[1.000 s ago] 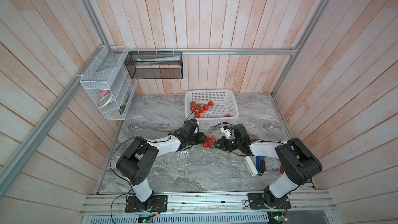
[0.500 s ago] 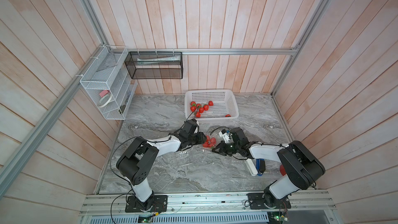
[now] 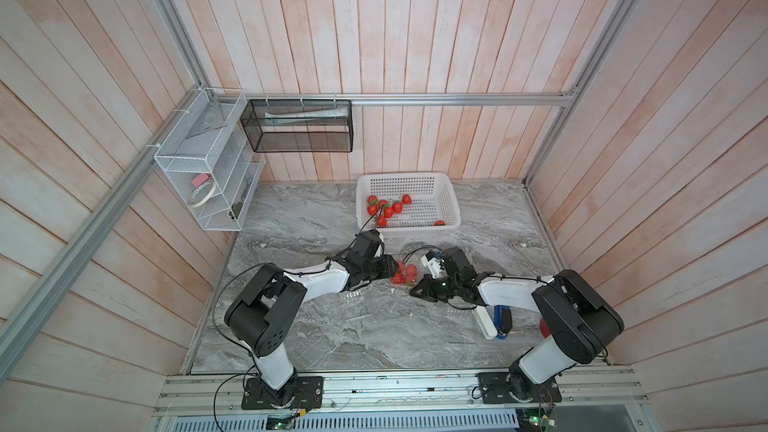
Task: Pack strawberries into containers
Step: Close the packing box at the center of the board.
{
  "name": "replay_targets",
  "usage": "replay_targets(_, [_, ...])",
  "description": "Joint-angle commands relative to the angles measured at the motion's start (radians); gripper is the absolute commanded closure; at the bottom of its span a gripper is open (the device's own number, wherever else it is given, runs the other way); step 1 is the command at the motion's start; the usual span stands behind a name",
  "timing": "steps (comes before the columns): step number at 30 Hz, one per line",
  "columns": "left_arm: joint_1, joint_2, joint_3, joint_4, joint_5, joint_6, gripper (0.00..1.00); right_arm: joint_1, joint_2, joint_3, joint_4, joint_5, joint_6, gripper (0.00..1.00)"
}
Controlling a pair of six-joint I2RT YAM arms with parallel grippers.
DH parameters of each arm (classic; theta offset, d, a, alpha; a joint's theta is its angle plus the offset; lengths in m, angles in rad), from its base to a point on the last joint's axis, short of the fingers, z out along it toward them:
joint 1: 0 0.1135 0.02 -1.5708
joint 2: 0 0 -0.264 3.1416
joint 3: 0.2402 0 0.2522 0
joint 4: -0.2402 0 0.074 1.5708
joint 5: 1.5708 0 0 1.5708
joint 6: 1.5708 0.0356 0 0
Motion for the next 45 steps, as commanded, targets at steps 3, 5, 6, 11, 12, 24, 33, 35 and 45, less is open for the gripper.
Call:
replay_targets(3, [-0.004, 0.011, 0.008, 0.001, 0.005, 0.013, 0.54, 0.029, 0.033, 0.054, 0.036, 0.045, 0.001, 0.92])
replay_targets(5, [-0.004, 0.009, 0.008, -0.002, 0.003, 0.015, 0.54, 0.039, 0.040, 0.061, 0.069, 0.035, 0.018, 0.91])
replay_targets(6, [-0.005, 0.009, 0.007, 0.000, 0.002, 0.013, 0.54, 0.043, 0.042, 0.061, 0.089, 0.029, 0.026, 0.90])
replay_targets(11, [-0.004, 0.015, 0.006, 0.004, 0.008, 0.012, 0.54, 0.050, 0.050, 0.046, 0.196, -0.024, 0.064, 0.84])
replay_targets(12, [-0.004, 0.015, 0.008, 0.005, 0.009, 0.013, 0.54, 0.049, 0.049, 0.038, 0.211, -0.031, 0.068, 0.83])
replay_targets(24, [-0.005, 0.023, 0.013, 0.008, 0.012, 0.017, 0.54, 0.018, -0.049, -0.059, 0.195, -0.012, 0.044, 0.81])
replay_targets(33, [-0.004, 0.035, 0.034, -0.003, 0.012, 0.026, 0.54, 0.007, -0.080, -0.100, 0.121, -0.036, 0.003, 0.63])
replay_targets(35, [-0.005, 0.041, 0.048, -0.008, 0.013, 0.032, 0.54, 0.001, -0.108, -0.104, 0.068, -0.034, -0.025, 0.59])
replay_targets(45, [-0.006, 0.073, 0.140, -0.042, 0.014, 0.061, 0.54, -0.039, -0.233, -0.142, -0.107, -0.061, -0.106, 0.48])
